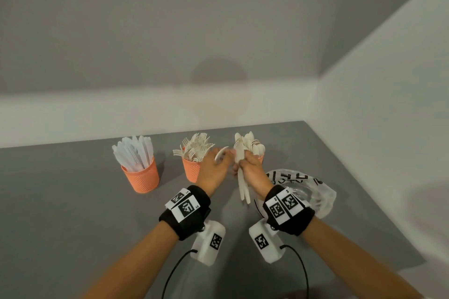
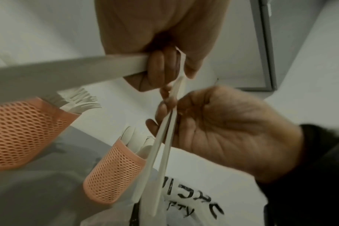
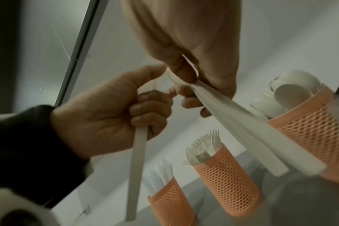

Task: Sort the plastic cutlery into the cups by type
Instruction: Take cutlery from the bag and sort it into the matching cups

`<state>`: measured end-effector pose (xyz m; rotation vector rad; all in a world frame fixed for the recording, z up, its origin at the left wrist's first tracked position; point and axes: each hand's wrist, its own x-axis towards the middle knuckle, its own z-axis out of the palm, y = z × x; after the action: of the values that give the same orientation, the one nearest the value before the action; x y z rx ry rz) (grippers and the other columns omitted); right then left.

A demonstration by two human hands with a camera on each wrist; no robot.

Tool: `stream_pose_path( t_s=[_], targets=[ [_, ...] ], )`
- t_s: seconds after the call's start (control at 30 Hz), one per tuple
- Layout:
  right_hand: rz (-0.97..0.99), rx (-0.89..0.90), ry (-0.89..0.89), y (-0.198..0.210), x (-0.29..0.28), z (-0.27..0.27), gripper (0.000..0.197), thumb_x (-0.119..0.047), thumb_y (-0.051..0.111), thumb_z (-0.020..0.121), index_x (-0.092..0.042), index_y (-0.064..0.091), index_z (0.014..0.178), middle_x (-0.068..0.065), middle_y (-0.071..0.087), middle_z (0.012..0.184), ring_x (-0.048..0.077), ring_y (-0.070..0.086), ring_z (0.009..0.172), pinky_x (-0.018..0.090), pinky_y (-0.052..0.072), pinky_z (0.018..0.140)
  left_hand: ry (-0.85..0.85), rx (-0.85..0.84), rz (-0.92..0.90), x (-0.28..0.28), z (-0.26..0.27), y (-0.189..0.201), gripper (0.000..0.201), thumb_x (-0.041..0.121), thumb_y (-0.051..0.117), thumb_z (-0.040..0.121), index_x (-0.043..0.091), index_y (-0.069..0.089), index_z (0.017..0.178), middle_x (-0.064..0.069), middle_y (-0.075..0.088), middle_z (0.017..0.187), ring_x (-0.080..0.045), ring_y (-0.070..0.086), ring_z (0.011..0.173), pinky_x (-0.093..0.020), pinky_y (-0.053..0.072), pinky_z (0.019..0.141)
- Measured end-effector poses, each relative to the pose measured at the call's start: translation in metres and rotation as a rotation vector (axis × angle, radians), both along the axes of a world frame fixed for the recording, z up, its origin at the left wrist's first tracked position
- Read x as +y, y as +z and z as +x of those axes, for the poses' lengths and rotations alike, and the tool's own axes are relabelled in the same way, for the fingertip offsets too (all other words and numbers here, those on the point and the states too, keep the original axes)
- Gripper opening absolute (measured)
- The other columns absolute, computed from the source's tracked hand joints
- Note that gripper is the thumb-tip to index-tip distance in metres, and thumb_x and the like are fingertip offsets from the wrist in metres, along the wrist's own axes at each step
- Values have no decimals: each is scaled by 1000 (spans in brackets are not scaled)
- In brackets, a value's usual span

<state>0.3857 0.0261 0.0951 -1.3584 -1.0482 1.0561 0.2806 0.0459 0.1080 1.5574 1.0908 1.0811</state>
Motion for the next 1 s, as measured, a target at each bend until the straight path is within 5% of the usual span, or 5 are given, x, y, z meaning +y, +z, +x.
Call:
stream_pose_path(
  t_s=[0.1,0.27,0.47,0.8,1.0],
  targets=[
    [55,171,-144,12,6,17,25,6,33,89,-9,48,75,5,46,56,15,50,55,24,43,58,58,-117,-162,12,-15,4,35,25,34,99,14,58,76,11,34,35,-2,32,30,-19,30,38],
    [263,379,-328,44,23,59,31,6,26,90,-11,43,70,-5,50,39,5,55,42,19,49,54,244,53,88,50,-55,15,52,39,22,100,14,58,73,-4,57,65,-15,54,61,-31,43,64],
    [366,396,-383,53,53,84,34,8,23,87,-11,45,70,-5,51,38,11,59,45,23,50,62,407,-41,299,86,-76,40,46,35,27,101,5,53,79,-8,46,54,-5,46,31,-13,36,37],
    [310,352,-323,32,80,79,35,11,23,85,-11,44,67,-3,47,35,11,54,39,14,47,48,360,43,378,104,-79,25,41,30,32,100,6,51,73,-9,47,48,-6,48,33,-13,39,37],
    [325,348,-293,30,101,76,35,11,24,85,-10,45,66,-4,47,35,12,52,39,25,52,62,355,27,374,108,-77,19,39,28,32,100,15,48,67,-10,50,49,-5,50,34,-12,40,37]
  ],
)
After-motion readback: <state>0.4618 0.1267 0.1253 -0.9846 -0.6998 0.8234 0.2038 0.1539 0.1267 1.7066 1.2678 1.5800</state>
